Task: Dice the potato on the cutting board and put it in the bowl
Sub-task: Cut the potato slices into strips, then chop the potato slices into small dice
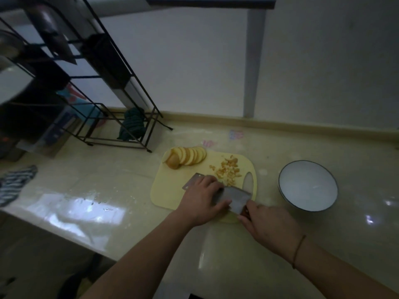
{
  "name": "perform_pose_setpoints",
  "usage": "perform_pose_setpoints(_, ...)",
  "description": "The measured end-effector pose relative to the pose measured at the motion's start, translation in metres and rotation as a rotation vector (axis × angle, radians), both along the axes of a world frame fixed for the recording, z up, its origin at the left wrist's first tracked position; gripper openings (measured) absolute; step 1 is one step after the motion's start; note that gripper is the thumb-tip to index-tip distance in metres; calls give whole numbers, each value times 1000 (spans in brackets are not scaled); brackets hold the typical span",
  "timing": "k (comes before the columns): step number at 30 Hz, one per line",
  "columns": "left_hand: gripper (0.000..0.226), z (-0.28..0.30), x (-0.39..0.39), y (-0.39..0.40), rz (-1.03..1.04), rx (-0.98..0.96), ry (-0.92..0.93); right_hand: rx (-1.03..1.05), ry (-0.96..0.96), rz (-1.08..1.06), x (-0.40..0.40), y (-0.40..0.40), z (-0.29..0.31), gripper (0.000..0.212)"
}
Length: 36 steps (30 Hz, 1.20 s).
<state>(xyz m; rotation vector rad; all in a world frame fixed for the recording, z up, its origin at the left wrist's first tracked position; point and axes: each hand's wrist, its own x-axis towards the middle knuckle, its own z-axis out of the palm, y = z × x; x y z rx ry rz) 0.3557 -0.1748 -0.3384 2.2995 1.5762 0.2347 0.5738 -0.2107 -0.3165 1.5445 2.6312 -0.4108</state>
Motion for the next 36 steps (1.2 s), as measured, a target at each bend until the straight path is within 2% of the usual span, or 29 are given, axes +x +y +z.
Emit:
perform_pose_setpoints(4,74,3,3,10,-8,-61,30,27,-33,41,2,-2,2,51)
perform_pose_setpoints(6,66,3,1,9,2,-21,-7,29,-31,48,3,-3,3,52)
perform_pose_setpoints(10,39,3,-4,-4,10,205,-145,41,-4,38,7,1,2,48)
perform_pose_setpoints(12,37,2,-2,-8,-100,189,-141,74,-2,44,7,2,5,49)
perform_pose_setpoints(14,45,3,3,-8,-127,117,-83,90,-29,66,5,3,7,51)
perform_pose_setpoints(17,66,5,11,-4,-39,-2,14,135,-18,82,2,2,8,51)
perform_pose_setpoints(19,70,6,11,-2,-2,-24,45,150,-97,95,5,3,8,52)
perform_pose_setpoints(23,46,5,-3,-6,145,201,-115,184,-132,58,9,1,5,44)
perform_pose_setpoints(25,42,2,-14,-8,253,262,-107,234,-83,76,9,2,7,42)
perform_pose_setpoints(30,49,-5,-25,-7,258,142,34,209,-68,31,11,3,4,42)
perform_pose_setpoints(36,71,1,-12,-8,148,-24,50,306,0,29,14,1,-6,51)
